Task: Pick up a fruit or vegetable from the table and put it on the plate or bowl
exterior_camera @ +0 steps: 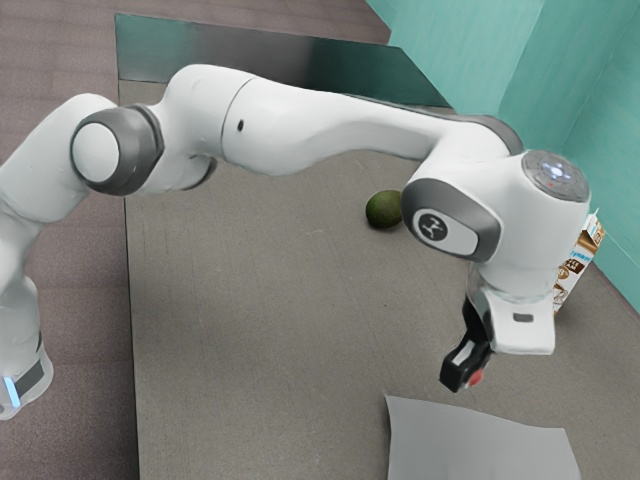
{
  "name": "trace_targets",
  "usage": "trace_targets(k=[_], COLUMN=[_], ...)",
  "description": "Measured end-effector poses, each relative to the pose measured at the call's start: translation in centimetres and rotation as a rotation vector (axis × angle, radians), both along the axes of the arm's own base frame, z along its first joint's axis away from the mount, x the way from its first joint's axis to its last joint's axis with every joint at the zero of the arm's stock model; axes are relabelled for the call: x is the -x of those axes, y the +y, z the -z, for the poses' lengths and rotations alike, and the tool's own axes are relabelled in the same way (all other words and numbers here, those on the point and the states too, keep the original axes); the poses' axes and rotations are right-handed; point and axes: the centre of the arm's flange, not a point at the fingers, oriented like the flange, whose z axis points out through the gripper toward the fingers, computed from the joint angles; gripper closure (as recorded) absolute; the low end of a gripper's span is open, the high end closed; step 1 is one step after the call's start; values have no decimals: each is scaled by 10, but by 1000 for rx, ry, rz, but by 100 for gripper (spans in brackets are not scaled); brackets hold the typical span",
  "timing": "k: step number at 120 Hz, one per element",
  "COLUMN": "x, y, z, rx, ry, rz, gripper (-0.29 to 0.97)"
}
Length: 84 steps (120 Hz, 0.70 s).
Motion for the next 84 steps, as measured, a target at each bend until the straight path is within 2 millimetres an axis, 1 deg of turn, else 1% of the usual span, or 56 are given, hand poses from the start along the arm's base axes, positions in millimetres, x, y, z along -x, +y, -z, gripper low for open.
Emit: trace_targets(k=[8,13,17,21,28,38,46,54,62,76,80,84], x=[26,40,44,43,37,23,18,18,17,15,11,4], y=[-33,-54,-64,-68,-66,-51,-45,-45,-45,-43,-37,-27], z=[-10,-9,-3,4,10,13,14,16,17,18,19,16], rx=[14,23,28,28,21,14,14,11,11,8,-5,-25], ry=[-18,-21,-20,-20,-32,-46,-53,-55,-57,-65,-73,-94], rz=[54,92,107,107,86,32,4,-9,-22,-45,-64,-94], gripper=[54,53,53,54,54,54,52,33,21,9,7,5])
